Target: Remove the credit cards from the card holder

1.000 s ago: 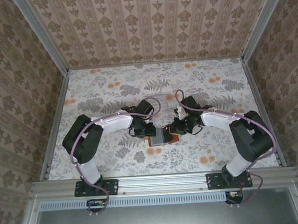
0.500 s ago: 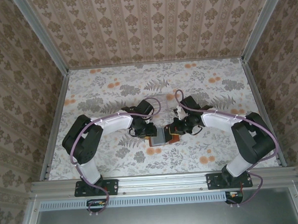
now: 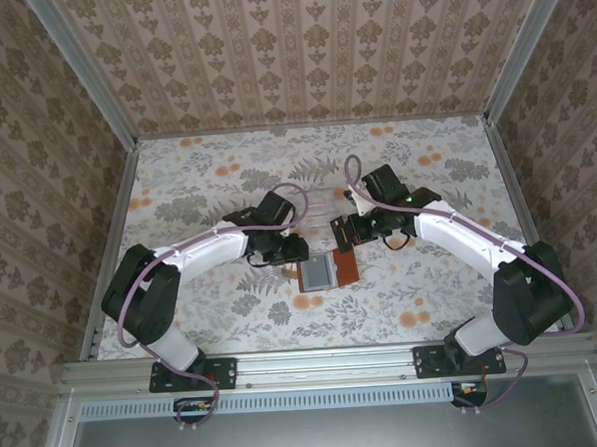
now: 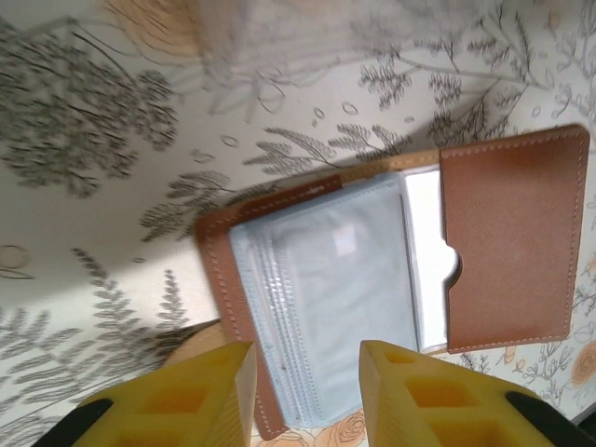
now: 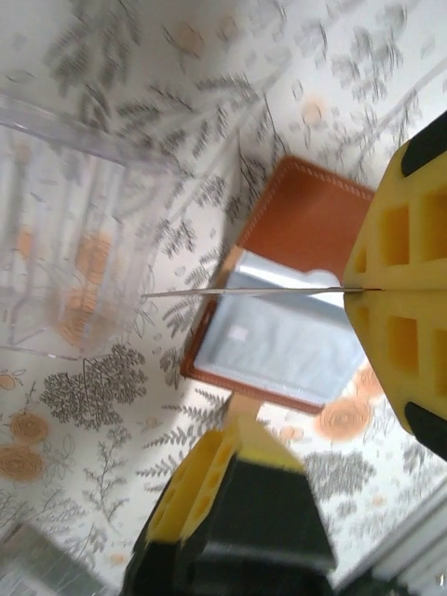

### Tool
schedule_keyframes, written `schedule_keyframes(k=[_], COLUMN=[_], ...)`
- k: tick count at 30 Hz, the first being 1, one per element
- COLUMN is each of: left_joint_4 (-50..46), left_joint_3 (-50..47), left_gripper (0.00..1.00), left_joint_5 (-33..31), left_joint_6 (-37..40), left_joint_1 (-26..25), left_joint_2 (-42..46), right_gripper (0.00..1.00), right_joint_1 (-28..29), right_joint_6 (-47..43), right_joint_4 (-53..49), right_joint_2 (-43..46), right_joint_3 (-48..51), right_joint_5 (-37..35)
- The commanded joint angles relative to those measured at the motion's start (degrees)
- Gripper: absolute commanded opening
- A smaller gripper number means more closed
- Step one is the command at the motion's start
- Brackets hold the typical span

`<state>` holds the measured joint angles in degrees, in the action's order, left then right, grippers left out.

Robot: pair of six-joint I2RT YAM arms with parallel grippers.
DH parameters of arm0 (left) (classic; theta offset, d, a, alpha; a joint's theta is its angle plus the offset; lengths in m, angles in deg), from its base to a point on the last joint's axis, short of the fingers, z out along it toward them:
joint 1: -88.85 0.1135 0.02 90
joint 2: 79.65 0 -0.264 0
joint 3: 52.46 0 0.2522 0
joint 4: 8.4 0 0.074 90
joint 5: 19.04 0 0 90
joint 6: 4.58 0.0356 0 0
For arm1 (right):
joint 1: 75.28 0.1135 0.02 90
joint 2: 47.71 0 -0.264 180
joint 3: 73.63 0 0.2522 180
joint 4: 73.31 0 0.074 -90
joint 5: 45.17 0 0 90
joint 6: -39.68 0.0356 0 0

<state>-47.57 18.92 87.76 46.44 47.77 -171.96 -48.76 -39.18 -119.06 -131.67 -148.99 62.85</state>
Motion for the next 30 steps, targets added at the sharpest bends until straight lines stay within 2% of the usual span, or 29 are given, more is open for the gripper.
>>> schedule_keyframes(k=[1, 7, 13, 21, 30], left_joint_4=[0.9, 0.3, -0.9, -0.1, 0.8], left_joint_3=[-1.8, -3.2, -4.9, -8.2, -9.5], left_gripper=[0.36, 0.36, 0.37, 0.37, 0.38], left_joint_5=[-1.2, -0.4, 0.3, 0.9, 3.6], left_joint_6=[-0.2, 1.4, 3.1, 3.7, 4.5], left_joint_1=[2.3, 6.9, 10.8, 14.3, 18.0], left_joint_2=[3.5, 7.0, 9.8, 14.1, 13.9], right_gripper=[0.01, 0.00, 0.00, 0.00, 0.00], right_joint_1=[0.5, 0.9, 2.6, 4.5, 4.8], right_joint_6=[-16.7, -41.3, -58.5, -69.2, -72.9], right_joint_4=[-4.6, -7.1, -16.0, -28.0, -36.0], right_joint_2=[-0.7, -5.6, -14.6, -27.9, -38.5], right_joint_3=[-4.6, -11.5, -23.0, -39.8, -52.3], right_joint_5=[-6.2, -3.5, -4.3, -6.5, -8.5])
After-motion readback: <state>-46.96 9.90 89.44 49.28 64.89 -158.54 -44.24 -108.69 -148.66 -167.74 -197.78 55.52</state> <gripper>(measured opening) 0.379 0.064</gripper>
